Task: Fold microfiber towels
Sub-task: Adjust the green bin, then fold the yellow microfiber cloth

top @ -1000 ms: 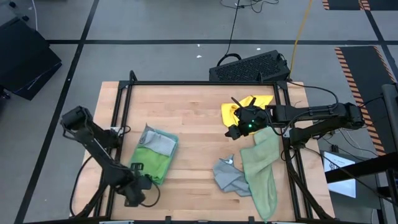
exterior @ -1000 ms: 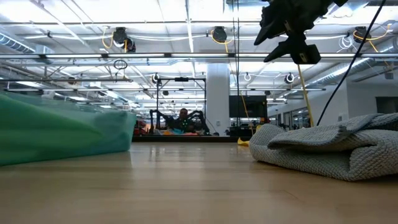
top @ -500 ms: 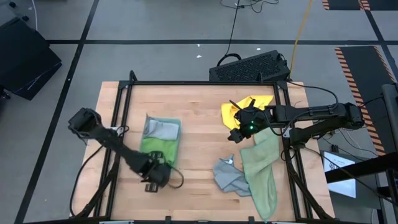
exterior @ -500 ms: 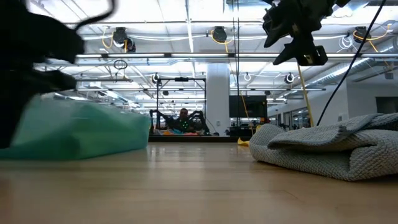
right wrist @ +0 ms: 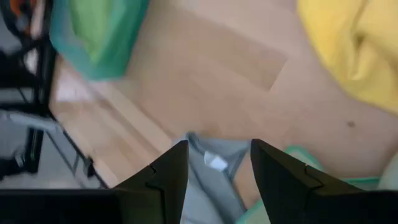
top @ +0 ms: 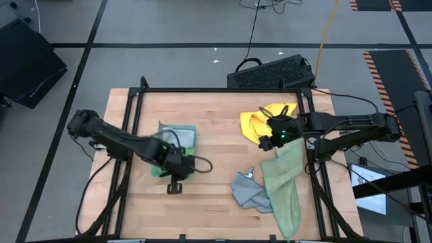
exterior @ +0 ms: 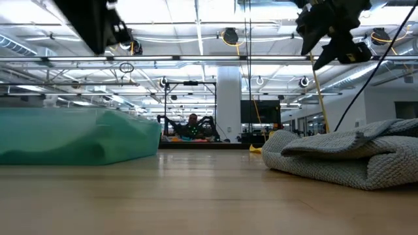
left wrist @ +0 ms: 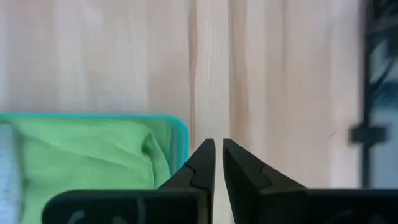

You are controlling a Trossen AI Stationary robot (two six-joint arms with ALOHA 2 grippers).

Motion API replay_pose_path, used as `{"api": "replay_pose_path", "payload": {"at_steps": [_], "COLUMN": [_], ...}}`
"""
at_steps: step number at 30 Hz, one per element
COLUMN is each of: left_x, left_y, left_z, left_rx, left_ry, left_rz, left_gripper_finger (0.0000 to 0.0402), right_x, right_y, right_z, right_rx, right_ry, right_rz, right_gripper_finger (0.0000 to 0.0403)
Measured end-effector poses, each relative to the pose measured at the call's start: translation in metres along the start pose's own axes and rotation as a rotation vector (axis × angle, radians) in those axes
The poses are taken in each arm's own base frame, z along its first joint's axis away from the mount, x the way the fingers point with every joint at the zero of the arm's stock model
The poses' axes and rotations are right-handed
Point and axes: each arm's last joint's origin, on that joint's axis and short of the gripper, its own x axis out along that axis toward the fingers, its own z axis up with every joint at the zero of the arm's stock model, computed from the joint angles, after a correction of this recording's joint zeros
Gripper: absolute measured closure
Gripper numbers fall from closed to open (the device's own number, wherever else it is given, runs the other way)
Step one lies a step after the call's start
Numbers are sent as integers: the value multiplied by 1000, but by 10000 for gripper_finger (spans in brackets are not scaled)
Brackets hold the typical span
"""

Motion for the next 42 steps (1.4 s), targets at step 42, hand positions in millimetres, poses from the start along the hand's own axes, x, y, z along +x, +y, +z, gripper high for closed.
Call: {"api": "replay_pose_path", "payload": {"at_steps": [42], "left_x": [-127], "left_y": [86], "left_z": [-36], "left_rx": [-500], "left_ry": [-415], "left_rz": [464], "left_gripper_finger": [371], "right_x": [28], "right_y": [-11], "right_z": [42], "right_rx": [-177], "right_ry": [-158], "right_rz": [-157], "right_gripper_finger": [135]}}
